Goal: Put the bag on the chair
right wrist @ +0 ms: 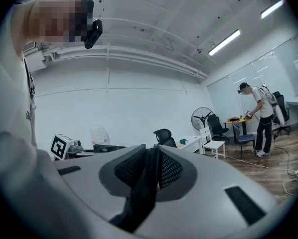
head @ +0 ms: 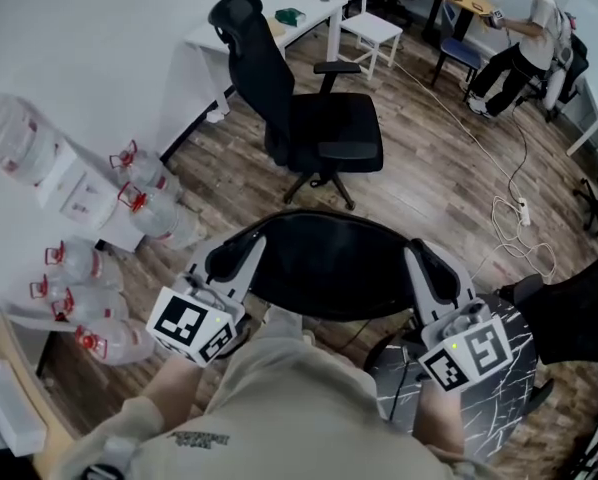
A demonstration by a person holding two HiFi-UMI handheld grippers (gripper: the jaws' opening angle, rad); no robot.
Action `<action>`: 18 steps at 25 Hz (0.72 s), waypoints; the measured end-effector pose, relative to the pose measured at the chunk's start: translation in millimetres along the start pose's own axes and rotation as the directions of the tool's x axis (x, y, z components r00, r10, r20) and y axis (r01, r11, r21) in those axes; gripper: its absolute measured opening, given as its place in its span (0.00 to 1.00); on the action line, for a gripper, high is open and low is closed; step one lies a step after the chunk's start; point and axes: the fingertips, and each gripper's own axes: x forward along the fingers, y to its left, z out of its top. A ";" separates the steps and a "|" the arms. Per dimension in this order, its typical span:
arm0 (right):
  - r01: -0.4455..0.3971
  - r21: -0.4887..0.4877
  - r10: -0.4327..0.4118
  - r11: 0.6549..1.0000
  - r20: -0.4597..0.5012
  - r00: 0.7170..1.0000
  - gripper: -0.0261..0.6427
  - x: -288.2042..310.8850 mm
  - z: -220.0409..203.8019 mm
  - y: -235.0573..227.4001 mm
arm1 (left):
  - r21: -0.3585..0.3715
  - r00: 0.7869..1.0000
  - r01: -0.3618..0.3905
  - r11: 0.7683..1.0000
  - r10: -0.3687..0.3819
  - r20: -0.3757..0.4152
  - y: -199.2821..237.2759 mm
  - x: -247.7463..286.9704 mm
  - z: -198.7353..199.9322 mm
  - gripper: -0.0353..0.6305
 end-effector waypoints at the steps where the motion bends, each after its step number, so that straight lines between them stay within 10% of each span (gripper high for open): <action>1: 0.005 -0.001 -0.005 1.000 -0.003 1.000 0.14 2.3 -0.7 -3.0 | -0.004 1.000 0.002 1.000 -0.002 -0.004 1.0 3.3 -1.3 0.13; 18: 0.032 0.004 -0.032 0.999 -0.056 0.998 0.14 103.5 0.5 -66.7 | -0.038 0.999 0.018 0.999 -0.020 -0.041 76.9 93.5 -4.5 0.13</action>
